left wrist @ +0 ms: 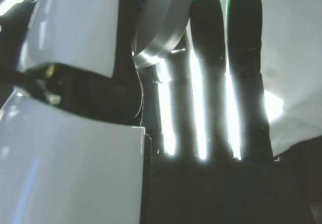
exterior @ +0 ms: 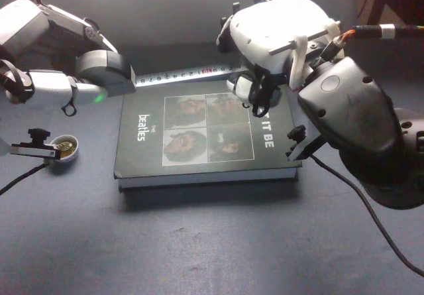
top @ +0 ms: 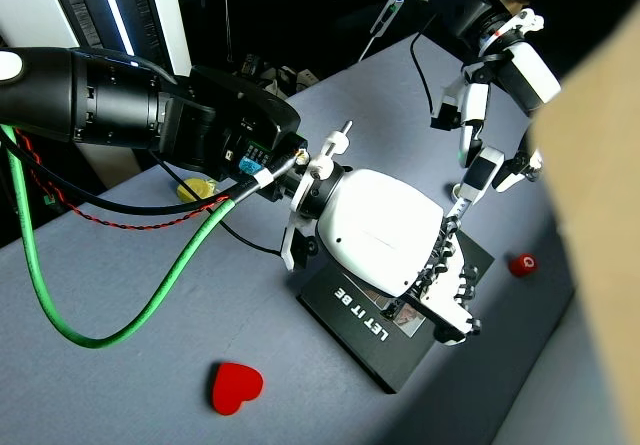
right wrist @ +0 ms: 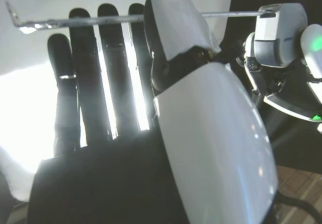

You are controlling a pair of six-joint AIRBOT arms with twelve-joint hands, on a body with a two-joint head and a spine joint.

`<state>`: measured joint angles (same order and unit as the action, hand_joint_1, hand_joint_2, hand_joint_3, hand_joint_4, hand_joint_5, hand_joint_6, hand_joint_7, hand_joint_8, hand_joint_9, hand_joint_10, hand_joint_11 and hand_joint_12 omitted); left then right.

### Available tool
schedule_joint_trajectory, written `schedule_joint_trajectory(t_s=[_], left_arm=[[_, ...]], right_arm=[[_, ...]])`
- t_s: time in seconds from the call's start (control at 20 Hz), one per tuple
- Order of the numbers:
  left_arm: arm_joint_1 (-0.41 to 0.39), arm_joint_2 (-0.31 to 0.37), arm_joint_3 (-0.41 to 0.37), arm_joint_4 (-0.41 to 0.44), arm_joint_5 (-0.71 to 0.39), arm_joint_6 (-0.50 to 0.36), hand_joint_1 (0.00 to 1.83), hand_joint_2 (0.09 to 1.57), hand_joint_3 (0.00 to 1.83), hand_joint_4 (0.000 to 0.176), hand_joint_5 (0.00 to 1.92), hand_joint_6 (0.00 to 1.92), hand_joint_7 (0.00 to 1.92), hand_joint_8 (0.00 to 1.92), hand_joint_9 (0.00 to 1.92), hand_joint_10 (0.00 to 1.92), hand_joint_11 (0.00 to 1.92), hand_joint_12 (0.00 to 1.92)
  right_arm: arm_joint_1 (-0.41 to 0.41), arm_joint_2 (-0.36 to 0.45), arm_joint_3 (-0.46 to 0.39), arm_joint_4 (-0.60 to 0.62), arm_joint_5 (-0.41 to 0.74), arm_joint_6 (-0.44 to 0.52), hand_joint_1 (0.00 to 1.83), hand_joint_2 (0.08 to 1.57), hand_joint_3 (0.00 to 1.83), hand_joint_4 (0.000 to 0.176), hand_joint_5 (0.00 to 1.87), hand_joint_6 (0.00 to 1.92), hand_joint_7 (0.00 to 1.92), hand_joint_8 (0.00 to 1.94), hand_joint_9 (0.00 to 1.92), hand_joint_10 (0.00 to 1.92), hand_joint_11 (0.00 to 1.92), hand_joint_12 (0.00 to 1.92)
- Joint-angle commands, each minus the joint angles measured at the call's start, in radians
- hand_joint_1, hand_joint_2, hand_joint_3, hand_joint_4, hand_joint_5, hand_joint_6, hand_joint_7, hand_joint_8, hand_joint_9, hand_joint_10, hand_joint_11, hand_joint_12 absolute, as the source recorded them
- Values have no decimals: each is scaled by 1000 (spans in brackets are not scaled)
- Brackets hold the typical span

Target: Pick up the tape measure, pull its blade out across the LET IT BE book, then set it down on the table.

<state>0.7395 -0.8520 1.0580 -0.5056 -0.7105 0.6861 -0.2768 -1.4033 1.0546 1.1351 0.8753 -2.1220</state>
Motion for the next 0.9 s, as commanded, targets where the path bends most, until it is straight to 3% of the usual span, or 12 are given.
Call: schedule_joint_trajectory(t_s=[0.0, 0.05, 0.1, 0.2, 0.25, 0.35, 0.4, 0.5, 0.75, 0.8, 0.85], left_arm=[[-16, 6, 2, 10, -132, -11, 1389, 1056, 0, 0, 1152, 489, 1124, 790, 982, 1156, 825, 1030], [-16, 6, 2, 10, -133, -11, 1388, 1066, 3, 0, 1116, 565, 1087, 840, 956, 1166, 819, 1017], [-16, 6, 2, 10, -135, -11, 1387, 1069, 2, 0, 1116, 580, 1075, 858, 945, 1172, 819, 1015], [-16, 6, 2, 10, -137, -10, 1389, 1069, 1, 0, 1094, 602, 1088, 834, 957, 1170, 825, 1018], [-16, 6, 2, 10, -139, -10, 1392, 1053, 0, 0, 1142, 500, 1140, 761, 999, 1143, 831, 1018], [-16, 6, 2, 10, -142, -10, 1392, 1043, 1, 0, 1173, 447, 1164, 713, 1017, 1123, 835, 1013], [-16, 6, 2, 10, -142, -10, 1392, 1041, 1, 0, 1179, 441, 1166, 708, 1019, 1120, 836, 1012], [-12, 7, 2, 7, -144, -10, 1389, 1065, 0, 0, 1094, 611, 1115, 788, 958, 1159, 832, 1005], [-6, 7, -1, -2, -158, -10, 1389, 1067, 0, 0, 1080, 630, 1114, 796, 953, 1161, 830, 1005], [-6, 7, -1, -3, -161, -10, 1389, 1067, 0, 0, 1089, 636, 1104, 793, 958, 1163, 829, 1005], [-5, 7, -1, -5, -162, -10, 1389, 1066, 0, 0, 1091, 635, 1103, 792, 959, 1164, 829, 1006]], right_arm=[[15, 8, -6, -85, 58, 2, 1158, 1195, 0, 0, 740, 1273, 933, 866, 934, 105, 505, 1288], [16, 11, -9, -86, 57, 2, 1318, 1169, 0, 0, 781, 1247, 979, 949, 829, 1131, 674, 1384], [18, 15, -13, -86, 54, 2, 1346, 1163, 1, 0, 785, 1235, 992, 953, 783, 1331, 698, 1411], [18, 17, -15, -87, 52, 2, 1354, 1160, 0, 0, 787, 1212, 1001, 972, 774, 1371, 712, 1420], [18, 18, -16, -87, 50, 2, 1227, 1164, 2, 0, 796, 1224, 987, 1032, 804, 1031, 711, 1409], [18, 22, -19, -89, 47, 3, 1200, 1160, 1, 0, 806, 1211, 997, 1028, 880, 817, 721, 1405], [18, 24, -20, -90, 45, 3, 1202, 1160, 1, 0, 801, 1205, 1002, 1033, 880, 802, 717, 1405], [18, 30, -26, -93, 41, 3, 1204, 1160, 1, 0, 797, 1204, 1006, 1035, 877, 797, 713, 1405], [10, 71, -57, -105, 20, 6, 1204, 1160, 1, 0, 796, 1204, 1006, 1035, 872, 794, 709, 1405], [7, 78, -60, -107, 18, 6, 1325, 1158, 2, 0, 790, 1194, 1009, 981, 792, 1257, 712, 1411], [6, 84, -62, -107, 17, 6, 1348, 1165, 1, 0, 769, 1212, 1000, 992, 768, 1366, 705, 1421]])
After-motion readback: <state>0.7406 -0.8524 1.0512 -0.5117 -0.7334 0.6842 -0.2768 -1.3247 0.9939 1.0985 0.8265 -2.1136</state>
